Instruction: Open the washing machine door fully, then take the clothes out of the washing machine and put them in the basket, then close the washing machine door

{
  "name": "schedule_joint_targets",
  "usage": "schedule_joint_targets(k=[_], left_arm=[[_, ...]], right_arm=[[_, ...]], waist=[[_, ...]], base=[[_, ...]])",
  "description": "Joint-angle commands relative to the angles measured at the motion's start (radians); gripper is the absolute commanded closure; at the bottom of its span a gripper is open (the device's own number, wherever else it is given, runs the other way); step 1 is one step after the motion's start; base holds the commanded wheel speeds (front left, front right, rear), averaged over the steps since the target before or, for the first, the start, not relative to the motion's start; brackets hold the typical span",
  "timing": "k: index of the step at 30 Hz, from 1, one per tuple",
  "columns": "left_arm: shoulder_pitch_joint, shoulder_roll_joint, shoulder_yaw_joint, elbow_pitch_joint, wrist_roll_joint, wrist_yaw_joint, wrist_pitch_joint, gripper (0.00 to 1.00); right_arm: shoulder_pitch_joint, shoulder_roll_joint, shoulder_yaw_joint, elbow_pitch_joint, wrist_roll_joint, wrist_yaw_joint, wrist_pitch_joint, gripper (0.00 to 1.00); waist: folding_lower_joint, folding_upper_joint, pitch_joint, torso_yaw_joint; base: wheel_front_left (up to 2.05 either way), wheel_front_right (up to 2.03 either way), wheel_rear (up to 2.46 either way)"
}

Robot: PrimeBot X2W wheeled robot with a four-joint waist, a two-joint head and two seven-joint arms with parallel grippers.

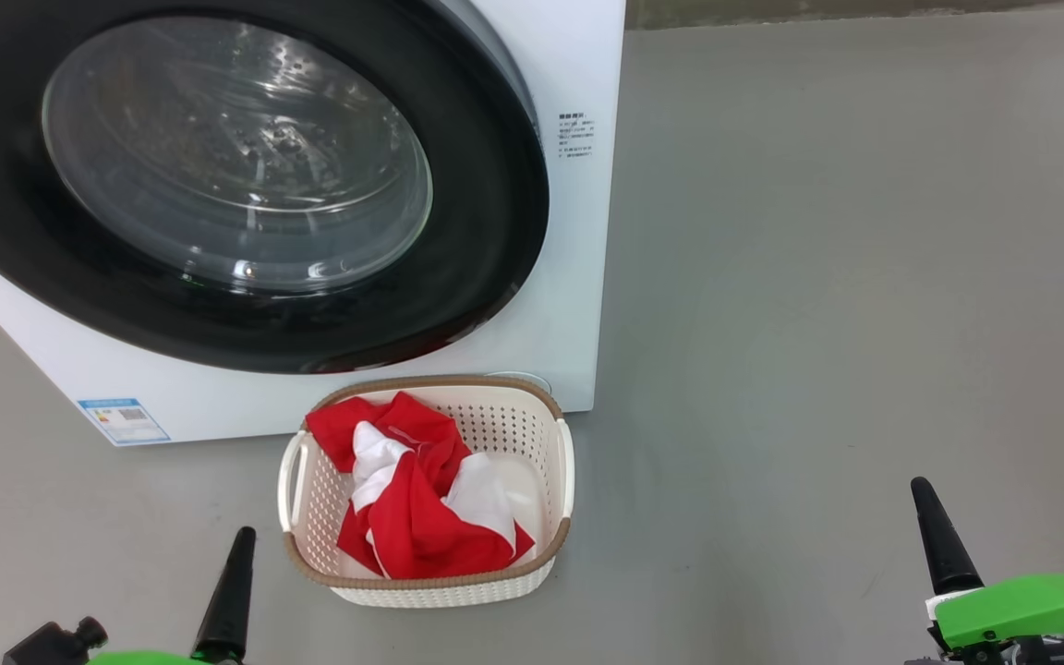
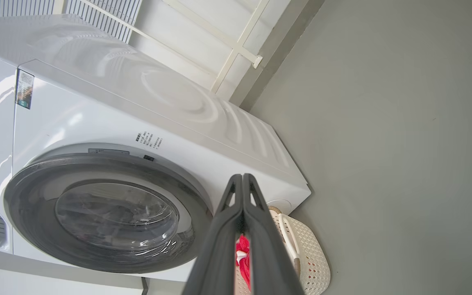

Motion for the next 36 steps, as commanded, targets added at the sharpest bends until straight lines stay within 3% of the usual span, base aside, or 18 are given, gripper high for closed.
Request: schedule_joint_targets(k=[1, 36], left_arm=[[-0.041, 0.009, 0.029, -0.023, -0.031, -0.005, 0.007, 1.00], [-0.060, -0.010, 0.082, -0.024, -0.376, -0.007, 0.109, 1.00]], right_arm=[[-0.055, -0.017, 0.008, -0.031, 0.032, -0.001, 0.007, 1.00], [-0.091, -0.026, 0.006, -0.057, 0.390, -0.001, 0.111, 1.00]], waist=[[-0.0001, -0.0001, -0.002, -0.001], [-0.0001, -0.0001, -0.036, -0.020]], base=[[0.00, 0.00, 0.00], [0.00, 0.00, 0.00]])
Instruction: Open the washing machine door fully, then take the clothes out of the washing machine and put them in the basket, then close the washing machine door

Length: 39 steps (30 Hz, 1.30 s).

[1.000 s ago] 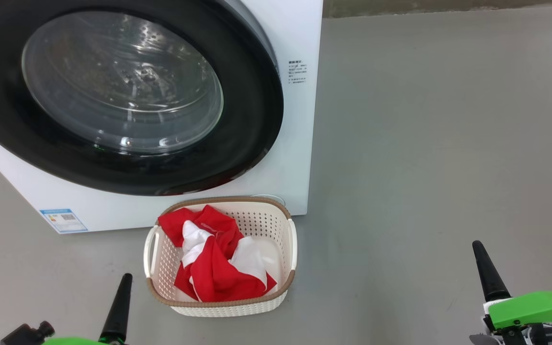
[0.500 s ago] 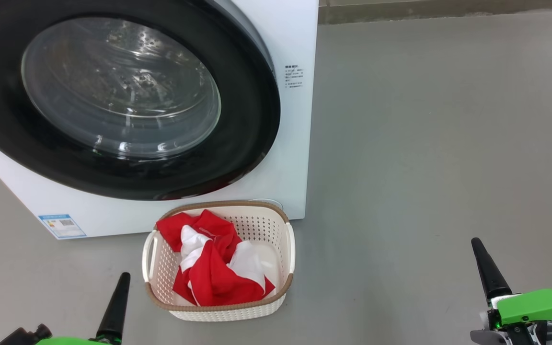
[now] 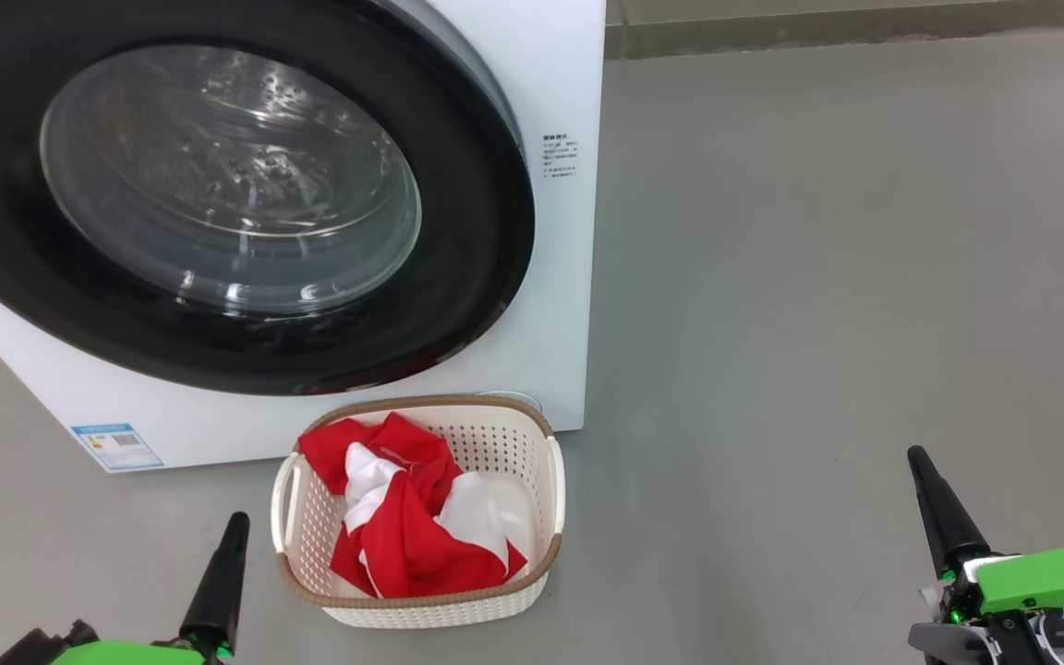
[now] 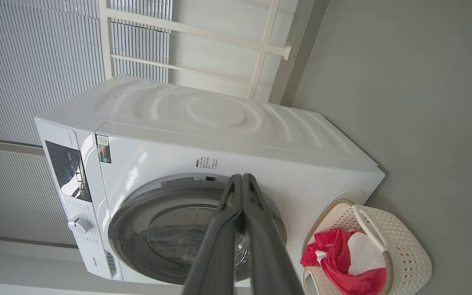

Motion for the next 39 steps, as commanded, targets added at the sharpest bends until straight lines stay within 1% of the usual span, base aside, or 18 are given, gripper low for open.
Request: schedule_joint_targets(k=[1, 8, 39], left_arm=[[-0.039, 0.008, 0.039, -0.023, -0.032, -0.007, 0.014, 1.00], [-0.043, 0.004, 0.049, -0.024, -0.093, -0.007, 0.033, 1.00], [-0.043, -0.001, 0.057, -0.023, -0.087, -0.007, 0.039, 1.00]], right_arm=[[-0.054, -0.018, 0.012, -0.034, 0.034, -0.001, 0.013, 1.00], [-0.060, -0.019, 0.012, -0.039, 0.098, -0.001, 0.031, 1.00], [-0.060, -0.019, 0.012, -0.039, 0.097, -0.001, 0.032, 1.00]], waist=[[0.0000, -0.0001, -0.002, -0.001], [0.0000, -0.0001, -0.008, -0.005], [0.0000, -0.0001, -0.008, -0.005]], base=[[0.00, 0.00, 0.00], [0.00, 0.00, 0.00], [0.00, 0.00, 0.00]])
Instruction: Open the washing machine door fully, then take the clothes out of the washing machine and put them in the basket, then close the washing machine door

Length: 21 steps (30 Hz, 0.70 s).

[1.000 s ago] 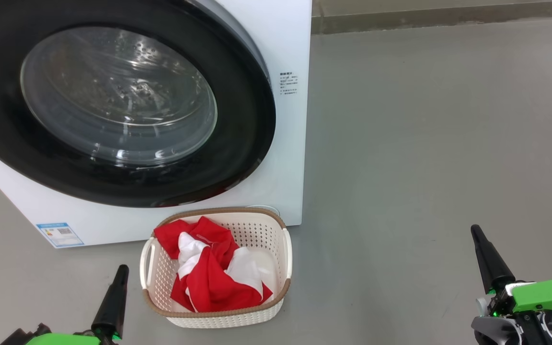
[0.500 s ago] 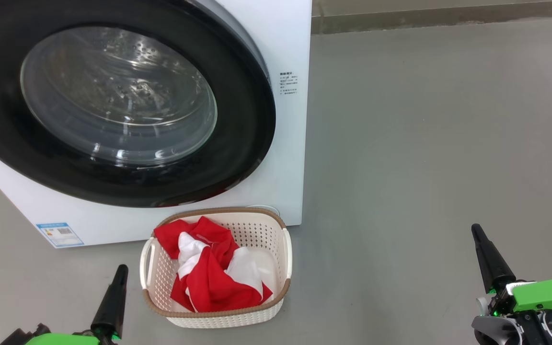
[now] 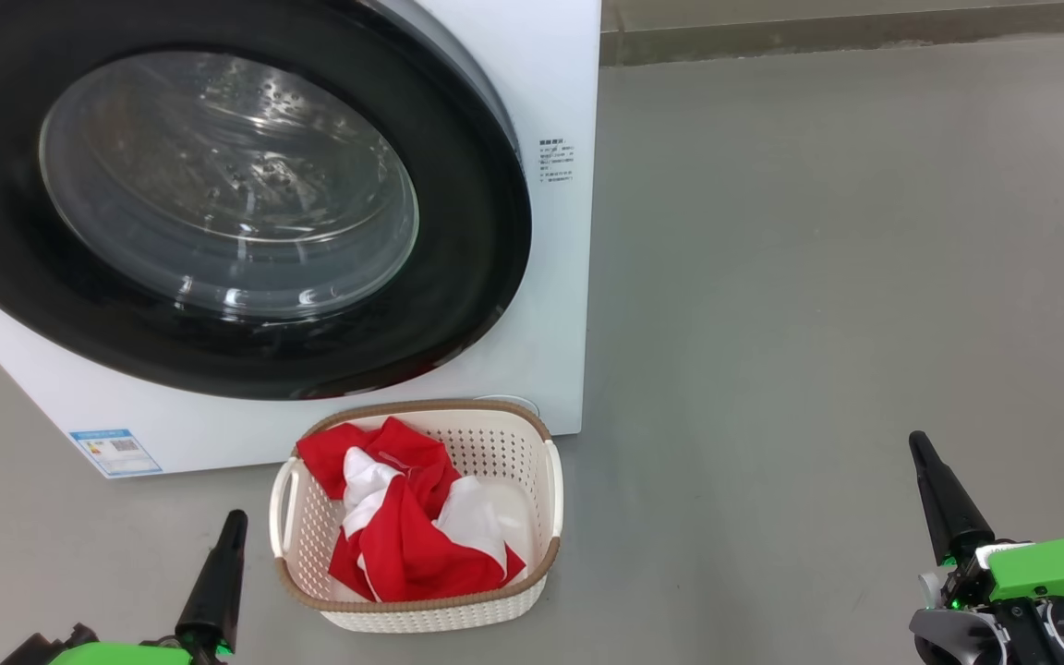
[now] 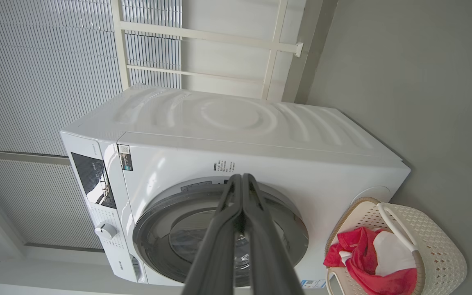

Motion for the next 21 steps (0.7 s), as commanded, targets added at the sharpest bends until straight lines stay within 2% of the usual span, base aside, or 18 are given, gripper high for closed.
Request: schedule_joint_targets(k=[1, 21], left_arm=[[-0.041, 0.012, 0.035, -0.023, 0.002, -0.007, 0.005, 1.00], [-0.041, 0.009, 0.039, -0.023, 0.006, -0.007, 0.009, 1.00]], right_arm=[[-0.043, -0.016, 0.016, -0.031, 0.005, -0.001, 0.006, 1.00], [-0.043, -0.016, 0.016, -0.031, 0.005, -0.001, 0.007, 1.00]], waist=[[0.0000, 0.0000, 0.000, 0.000], [0.0000, 0.0000, 0.000, 0.000]], base=[[0.00, 0.00, 0.00], [0.00, 0.00, 0.00]])
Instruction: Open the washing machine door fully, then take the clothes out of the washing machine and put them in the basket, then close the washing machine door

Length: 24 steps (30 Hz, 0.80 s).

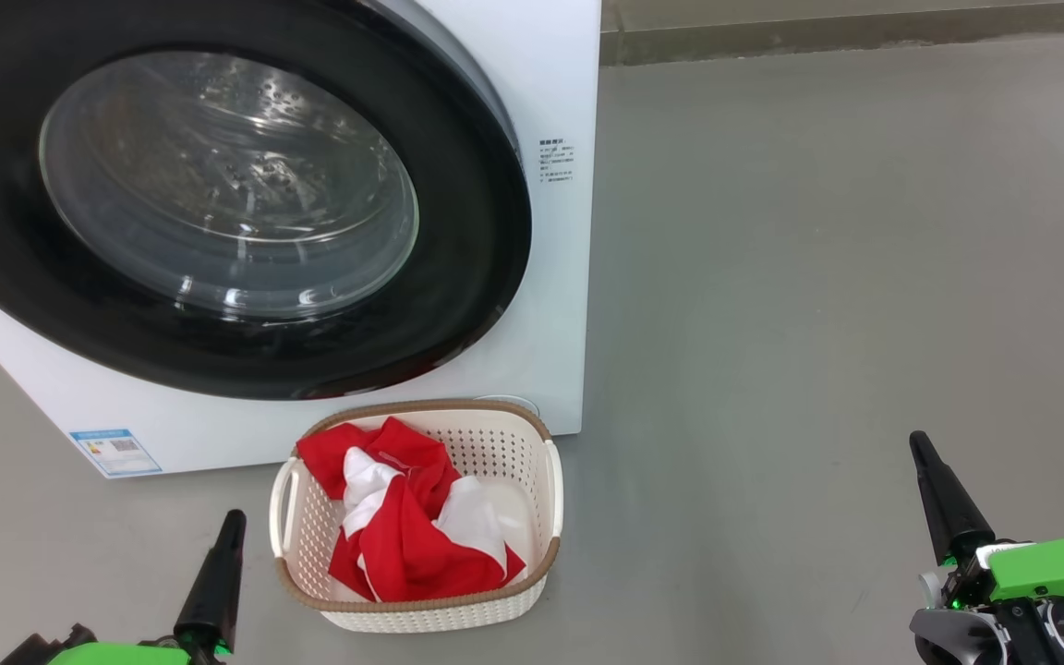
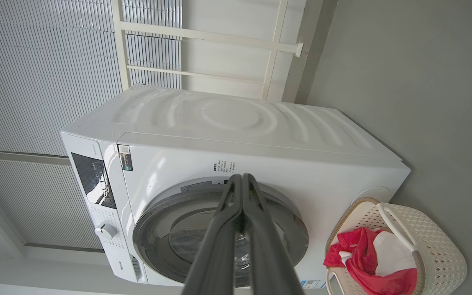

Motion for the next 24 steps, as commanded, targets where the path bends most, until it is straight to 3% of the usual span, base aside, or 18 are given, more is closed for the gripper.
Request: schedule_joint_targets(k=[1, 24], left_arm=[[-0.041, 0.010, 0.036, -0.023, 0.006, -0.007, 0.008, 1.00], [-0.042, 0.008, 0.039, -0.023, 0.009, -0.007, 0.010, 1.00]], right_arm=[[-0.043, -0.016, 0.016, -0.031, 0.005, -0.001, 0.007, 1.00], [-0.043, -0.016, 0.016, -0.031, 0.005, -0.001, 0.007, 1.00]], waist=[[0.0000, 0.0000, 0.000, 0.000], [0.0000, 0.0000, 0.000, 0.000]], base=[[0.00, 0.00, 0.00], [0.00, 0.00, 0.00]])
